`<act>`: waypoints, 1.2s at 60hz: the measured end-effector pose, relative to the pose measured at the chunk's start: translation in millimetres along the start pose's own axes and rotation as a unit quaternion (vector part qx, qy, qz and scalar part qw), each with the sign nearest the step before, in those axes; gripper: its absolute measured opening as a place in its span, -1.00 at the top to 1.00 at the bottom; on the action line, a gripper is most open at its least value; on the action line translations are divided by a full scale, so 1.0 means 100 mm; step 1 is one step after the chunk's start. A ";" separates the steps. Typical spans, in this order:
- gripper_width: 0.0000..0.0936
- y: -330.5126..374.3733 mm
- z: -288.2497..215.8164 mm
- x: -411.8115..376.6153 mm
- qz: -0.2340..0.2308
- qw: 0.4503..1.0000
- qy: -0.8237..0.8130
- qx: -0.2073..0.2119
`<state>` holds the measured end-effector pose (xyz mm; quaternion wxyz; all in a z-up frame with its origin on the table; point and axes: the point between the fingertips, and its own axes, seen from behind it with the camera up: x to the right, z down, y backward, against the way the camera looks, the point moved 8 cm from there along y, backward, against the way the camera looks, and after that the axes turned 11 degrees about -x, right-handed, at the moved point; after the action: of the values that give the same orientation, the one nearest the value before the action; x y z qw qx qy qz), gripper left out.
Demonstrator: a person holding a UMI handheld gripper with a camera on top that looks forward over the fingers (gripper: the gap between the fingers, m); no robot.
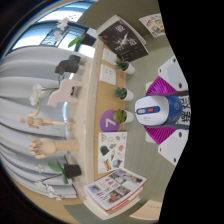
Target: Arrange mouse
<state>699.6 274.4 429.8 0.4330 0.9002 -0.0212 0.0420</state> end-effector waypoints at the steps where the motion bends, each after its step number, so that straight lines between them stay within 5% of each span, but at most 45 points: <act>1: 0.20 -0.17 0.04 0.10 -0.002 1.000 0.000 -0.009; 20: 0.17 -1.37 0.92 0.23 -0.053 0.992 -0.015 -0.115; 23: 0.14 -1.33 0.94 0.21 -0.049 0.994 -0.004 -0.101; 35: -0.19 -1.30 0.89 0.22 -0.057 0.993 -0.031 -0.101; 43: -0.80 -1.18 0.82 0.20 -0.056 0.991 -0.028 -0.118; 60: -0.85 0.58 0.17 0.22 -0.045 0.998 -0.039 -0.009; 72: -0.85 1.92 0.25 0.13 -0.028 0.996 -0.029 0.076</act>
<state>699.2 135.6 564.5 0.3636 0.9315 -0.0050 0.0051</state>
